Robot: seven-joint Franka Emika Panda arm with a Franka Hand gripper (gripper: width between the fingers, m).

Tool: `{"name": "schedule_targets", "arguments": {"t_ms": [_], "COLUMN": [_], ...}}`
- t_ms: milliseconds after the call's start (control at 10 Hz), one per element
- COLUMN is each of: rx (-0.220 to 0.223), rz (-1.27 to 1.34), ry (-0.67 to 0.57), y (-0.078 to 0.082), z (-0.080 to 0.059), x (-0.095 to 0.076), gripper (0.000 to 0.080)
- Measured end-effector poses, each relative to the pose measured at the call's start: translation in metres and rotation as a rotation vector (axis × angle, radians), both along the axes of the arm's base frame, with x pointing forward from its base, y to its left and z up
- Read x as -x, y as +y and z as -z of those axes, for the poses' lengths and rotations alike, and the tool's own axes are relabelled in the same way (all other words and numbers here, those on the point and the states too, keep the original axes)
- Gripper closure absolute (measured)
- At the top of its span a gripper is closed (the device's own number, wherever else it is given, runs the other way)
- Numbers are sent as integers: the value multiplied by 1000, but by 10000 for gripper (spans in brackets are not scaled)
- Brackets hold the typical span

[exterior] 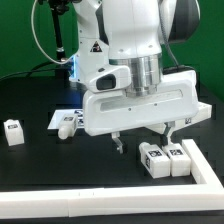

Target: Assemble one leg

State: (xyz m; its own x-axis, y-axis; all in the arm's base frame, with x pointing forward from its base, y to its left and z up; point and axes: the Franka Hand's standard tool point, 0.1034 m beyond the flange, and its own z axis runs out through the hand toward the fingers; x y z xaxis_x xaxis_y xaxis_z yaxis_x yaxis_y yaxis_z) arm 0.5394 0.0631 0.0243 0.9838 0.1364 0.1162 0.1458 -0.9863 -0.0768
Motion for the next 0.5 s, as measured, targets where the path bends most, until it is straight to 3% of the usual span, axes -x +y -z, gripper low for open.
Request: {"name": "schedule_targets", "arguments": {"t_ms": [200, 500], "rx": [0, 4], "rz": [-4, -13], "ry": [1, 2], "y": [3, -6], "z": [0, -1], "x": [1, 4], "gripper": [150, 150]}}
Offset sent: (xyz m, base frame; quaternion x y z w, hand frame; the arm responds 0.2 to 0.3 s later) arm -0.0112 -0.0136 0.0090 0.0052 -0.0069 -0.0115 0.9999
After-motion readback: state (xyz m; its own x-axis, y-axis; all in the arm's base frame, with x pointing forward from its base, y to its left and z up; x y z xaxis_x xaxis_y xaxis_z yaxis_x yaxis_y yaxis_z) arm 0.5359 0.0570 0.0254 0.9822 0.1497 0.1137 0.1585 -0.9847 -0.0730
